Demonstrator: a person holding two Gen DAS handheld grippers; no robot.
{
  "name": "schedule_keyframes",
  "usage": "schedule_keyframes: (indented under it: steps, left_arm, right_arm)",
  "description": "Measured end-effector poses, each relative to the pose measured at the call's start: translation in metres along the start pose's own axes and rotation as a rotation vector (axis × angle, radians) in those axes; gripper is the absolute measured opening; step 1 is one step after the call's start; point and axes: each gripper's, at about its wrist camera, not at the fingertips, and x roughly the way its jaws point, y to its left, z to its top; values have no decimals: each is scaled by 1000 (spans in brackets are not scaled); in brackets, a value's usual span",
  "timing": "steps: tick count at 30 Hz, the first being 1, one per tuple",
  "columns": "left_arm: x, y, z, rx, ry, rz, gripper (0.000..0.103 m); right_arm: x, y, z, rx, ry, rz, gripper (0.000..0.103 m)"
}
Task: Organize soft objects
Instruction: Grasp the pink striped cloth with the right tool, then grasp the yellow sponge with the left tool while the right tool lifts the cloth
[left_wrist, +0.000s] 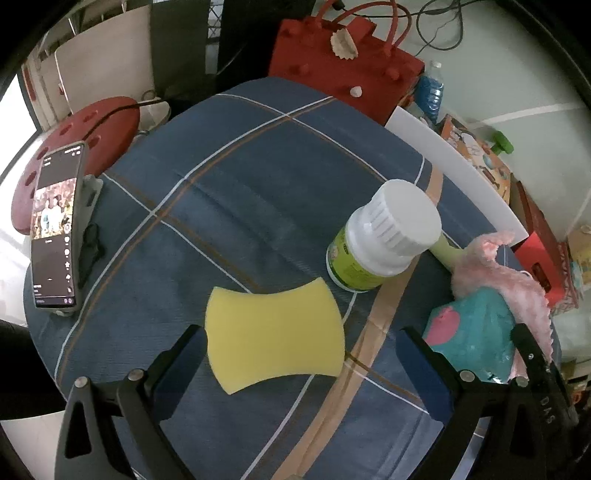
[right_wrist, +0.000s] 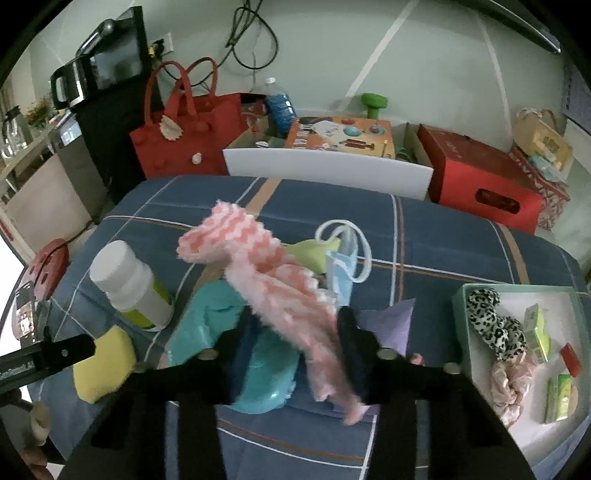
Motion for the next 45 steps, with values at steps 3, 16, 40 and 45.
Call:
schedule_keyframes:
  steps: [3, 16, 40, 45]
  left_arm:
    - [2, 0, 0, -2, 8, -4, 103]
    - [9, 8, 2, -11, 16, 41, 103]
    - [33, 19, -12, 109, 85, 108, 103]
    - [40, 9, -22, 206, 83, 184, 103]
  right_arm:
    - [-2, 4, -1, -16, -7, 6, 24]
    - [-18, -5, 2, 18, -65, 9, 4]
    - [-121, -64, 0, 132, -313, -84, 4]
    - [-118, -71, -3, 149, -292, -89, 4]
